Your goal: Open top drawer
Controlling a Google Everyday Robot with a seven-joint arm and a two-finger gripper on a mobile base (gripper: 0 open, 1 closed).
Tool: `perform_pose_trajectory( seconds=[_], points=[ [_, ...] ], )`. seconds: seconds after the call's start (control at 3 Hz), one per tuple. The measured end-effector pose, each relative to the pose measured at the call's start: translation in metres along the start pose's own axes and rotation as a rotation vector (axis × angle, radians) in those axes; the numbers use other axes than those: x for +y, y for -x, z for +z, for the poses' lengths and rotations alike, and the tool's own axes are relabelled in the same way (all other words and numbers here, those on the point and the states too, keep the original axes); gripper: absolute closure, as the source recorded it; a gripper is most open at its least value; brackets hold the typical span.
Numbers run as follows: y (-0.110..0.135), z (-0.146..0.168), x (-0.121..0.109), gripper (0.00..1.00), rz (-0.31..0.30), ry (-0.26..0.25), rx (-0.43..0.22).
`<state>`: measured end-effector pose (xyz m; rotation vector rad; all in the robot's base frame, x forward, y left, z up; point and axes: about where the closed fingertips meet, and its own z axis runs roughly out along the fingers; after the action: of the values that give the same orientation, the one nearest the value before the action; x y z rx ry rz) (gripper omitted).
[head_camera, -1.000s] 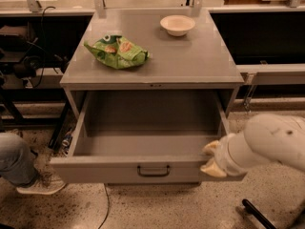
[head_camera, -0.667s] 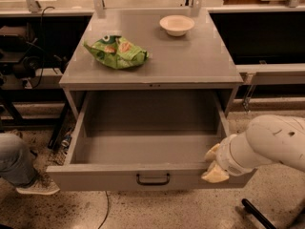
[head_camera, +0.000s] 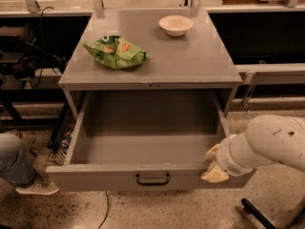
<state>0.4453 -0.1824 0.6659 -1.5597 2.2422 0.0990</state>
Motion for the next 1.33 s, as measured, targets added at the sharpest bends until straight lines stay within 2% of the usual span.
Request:
perform_pose_trajectory(
  seconds=[0.67, 1.0, 1.33],
  points=[
    [0.001, -0.001, 0.001, 0.4, -0.004, -0.001, 0.001],
    [0.002, -0.014, -0.01, 0.17, -0.033, -0.019, 0.017],
    [0.01, -0.034, -0.026, 0.0, -0.083, -0.051, 0.032]
  ],
)
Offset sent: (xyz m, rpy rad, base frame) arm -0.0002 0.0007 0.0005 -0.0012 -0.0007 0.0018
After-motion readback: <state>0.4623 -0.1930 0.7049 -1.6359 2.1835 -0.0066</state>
